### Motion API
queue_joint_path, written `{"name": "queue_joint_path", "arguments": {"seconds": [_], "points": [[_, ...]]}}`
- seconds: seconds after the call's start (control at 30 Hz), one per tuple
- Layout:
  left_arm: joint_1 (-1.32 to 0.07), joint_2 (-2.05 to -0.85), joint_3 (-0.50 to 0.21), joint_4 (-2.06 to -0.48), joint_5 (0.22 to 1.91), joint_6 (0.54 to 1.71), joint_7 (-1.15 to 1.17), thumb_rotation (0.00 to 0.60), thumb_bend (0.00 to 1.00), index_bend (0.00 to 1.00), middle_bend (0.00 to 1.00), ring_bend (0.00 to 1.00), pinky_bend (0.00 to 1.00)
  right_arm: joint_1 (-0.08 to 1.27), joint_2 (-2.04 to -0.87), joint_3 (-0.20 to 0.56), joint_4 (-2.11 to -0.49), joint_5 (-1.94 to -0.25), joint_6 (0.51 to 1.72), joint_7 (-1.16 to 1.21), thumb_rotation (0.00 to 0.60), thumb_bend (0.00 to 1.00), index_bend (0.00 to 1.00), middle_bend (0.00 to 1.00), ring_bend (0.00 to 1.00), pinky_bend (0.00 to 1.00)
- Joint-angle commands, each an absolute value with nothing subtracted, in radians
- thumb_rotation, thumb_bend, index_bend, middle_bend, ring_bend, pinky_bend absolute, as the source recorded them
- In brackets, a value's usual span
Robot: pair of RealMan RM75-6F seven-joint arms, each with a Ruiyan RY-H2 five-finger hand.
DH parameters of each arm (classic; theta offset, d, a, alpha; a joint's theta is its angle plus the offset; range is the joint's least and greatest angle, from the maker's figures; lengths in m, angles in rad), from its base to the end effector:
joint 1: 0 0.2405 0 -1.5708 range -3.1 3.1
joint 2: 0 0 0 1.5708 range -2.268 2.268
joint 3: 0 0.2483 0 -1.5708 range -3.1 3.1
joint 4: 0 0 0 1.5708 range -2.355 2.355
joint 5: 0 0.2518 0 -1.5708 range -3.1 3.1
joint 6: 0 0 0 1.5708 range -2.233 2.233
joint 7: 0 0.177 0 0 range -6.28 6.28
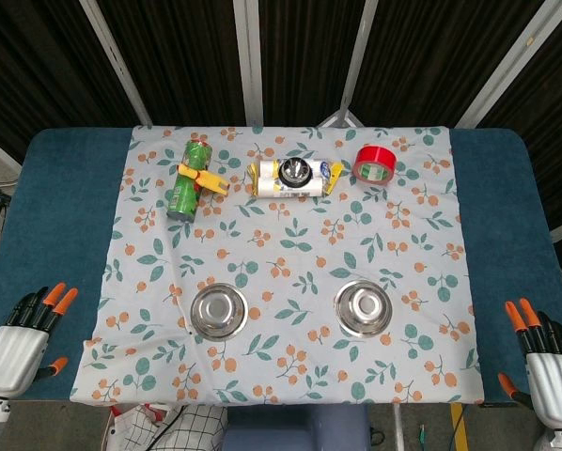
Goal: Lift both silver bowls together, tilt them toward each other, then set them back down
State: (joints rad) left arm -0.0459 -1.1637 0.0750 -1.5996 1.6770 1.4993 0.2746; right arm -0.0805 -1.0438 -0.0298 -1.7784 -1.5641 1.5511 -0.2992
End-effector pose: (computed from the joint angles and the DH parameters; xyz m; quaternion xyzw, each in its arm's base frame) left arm -0.3057 0.1695 0.0748 -0.7005 -0.3098 -0.3113 0.5624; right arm -0.3111 -0.1449 0.1189 0.6229 -0.3649 0.2833 0.6313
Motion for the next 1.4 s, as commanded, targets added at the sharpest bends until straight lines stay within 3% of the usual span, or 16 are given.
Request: {"name": "queue_joint_path", "arguments": {"seconds": [0.03,0.4,0.67,0.93,1.2,1.4], "points": [[-0.046,-1.166,0.076,-1.598,1.678,1.497,0.278,0.600,0.13,0.00,0.00,0.00,0.11,-0.080,-1.044,-0.030,-1.778,-1.564,1.551,-0.299,0.600,0.27,0.00,0.00,0.00,0.12],[-0.112,-1.209,0.061,-1.598,1.711,1.424,0.289,0.600,0.13,0.00,0.00,0.00,0.11,-0.077,-1.047,-0.029,-1.782,-1.555,1.540,-0.304,0.600,0.27,0.00,0.00,0.00,0.12],[-0.253,-1.265,-0.010,-1.713,1.633,1.208,0.388,0.600,0.14,0.00,0.00,0.00,0.11,-0.075,-1.034,-0.027,-1.781,-1.557,1.540,-0.269,0.600,0.27,0.00,0.00,0.00,0.12],[-0.369,-1.410,-0.063,-1.772,1.477,1.013,0.588,0.600,0.14,0.00,0.00,0.00,0.11,-0.073,-1.015,-0.029,-1.777,-1.568,1.540,-0.219,0.600,0.27,0.00,0.00,0.00,0.12],[-0.436,-1.561,-0.098,-1.757,1.314,0.963,0.789,0.600,0.15,0.00,0.00,0.00,0.11,-0.066,-1.005,-0.030,-1.772,-1.570,1.530,-0.189,0.600,0.27,0.00,0.00,0.00,0.12],[-0.473,-1.639,-0.120,-1.721,1.219,0.988,0.909,0.600,0.16,0.00,0.00,0.00,0.11,-0.064,-0.998,-0.028,-1.770,-1.569,1.528,-0.170,0.600,0.27,0.00,0.00,0.00,0.12]]}}
